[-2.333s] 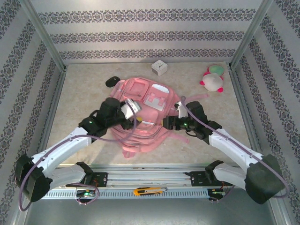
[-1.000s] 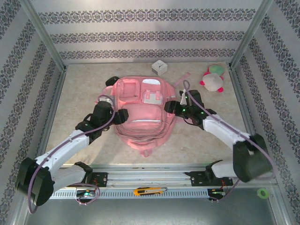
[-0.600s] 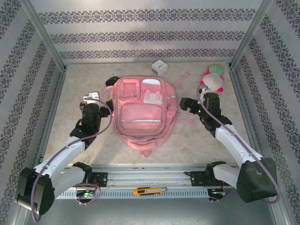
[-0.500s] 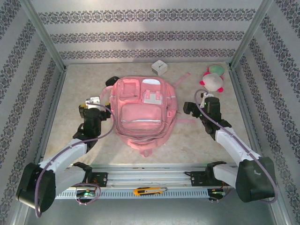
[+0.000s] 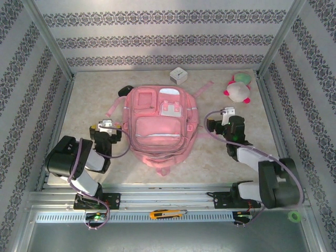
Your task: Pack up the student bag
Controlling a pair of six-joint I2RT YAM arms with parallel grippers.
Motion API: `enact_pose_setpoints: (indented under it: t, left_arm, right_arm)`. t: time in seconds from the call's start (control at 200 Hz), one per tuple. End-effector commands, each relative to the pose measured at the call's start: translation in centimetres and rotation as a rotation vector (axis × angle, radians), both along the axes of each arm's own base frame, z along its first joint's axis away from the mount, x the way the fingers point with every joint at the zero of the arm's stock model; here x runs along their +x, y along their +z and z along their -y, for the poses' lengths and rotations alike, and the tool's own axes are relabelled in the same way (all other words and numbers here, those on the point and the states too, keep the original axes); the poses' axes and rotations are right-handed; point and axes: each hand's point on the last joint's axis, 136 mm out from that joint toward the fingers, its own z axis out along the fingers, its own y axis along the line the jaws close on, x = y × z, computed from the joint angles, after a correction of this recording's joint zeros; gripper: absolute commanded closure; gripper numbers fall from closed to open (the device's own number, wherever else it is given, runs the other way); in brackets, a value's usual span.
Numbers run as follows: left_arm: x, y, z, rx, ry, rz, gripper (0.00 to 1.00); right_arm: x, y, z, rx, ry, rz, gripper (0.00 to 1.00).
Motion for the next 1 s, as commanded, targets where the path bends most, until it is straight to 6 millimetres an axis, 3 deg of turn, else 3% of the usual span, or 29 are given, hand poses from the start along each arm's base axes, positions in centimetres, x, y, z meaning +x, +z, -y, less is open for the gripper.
enact_pose_setpoints:
  t: [0.0, 0.1, 0.17, 0.19, 0.23, 0.305, 0.994]
  left_arm:
    - [2.1, 2.5, 0.1, -0.091, -0.021, 0.089, 0.01]
    - [4.4, 1.6, -0.7, -0.124, -0.007, -0.020, 0.01]
    - [3.9, 1.7, -1.2, -0.153, 0.006, -0.006, 0.01]
    - [4.0, 1.7, -1.2, -0.149, 0.002, -0.001, 0.01]
    - [4.0, 1.7, -0.8, -0.147, -0.018, -0.005, 0.01]
    - [3.9, 1.8, -0.6, -0.145, -0.035, 0.006, 0.01]
    - [4.3, 1.5, -0.8, -0.145, -0.022, -0.023, 0.01]
  right_arm:
    - [1.5, 2.6, -0.7, -0.062, 0.085, 0.150, 0.02]
    - [2.3, 2.5, 0.8, -0.005, 0.031, 0.191, 0.02]
    - [2.5, 1.9, 2.3, 0.053, -0.009, 0.191, 0.02]
    - [2.1, 0.4, 2.7, 0.063, -0.023, 0.168, 0.02]
    - [3.0, 1.0, 3.1, 0.094, -0.050, 0.218, 0.02]
    - [3.3, 0.6, 4.3, 0.068, -0.114, 0.125, 0.02]
    - [3.4, 0.7, 3.7, 0.051, -0.101, 0.154, 0.02]
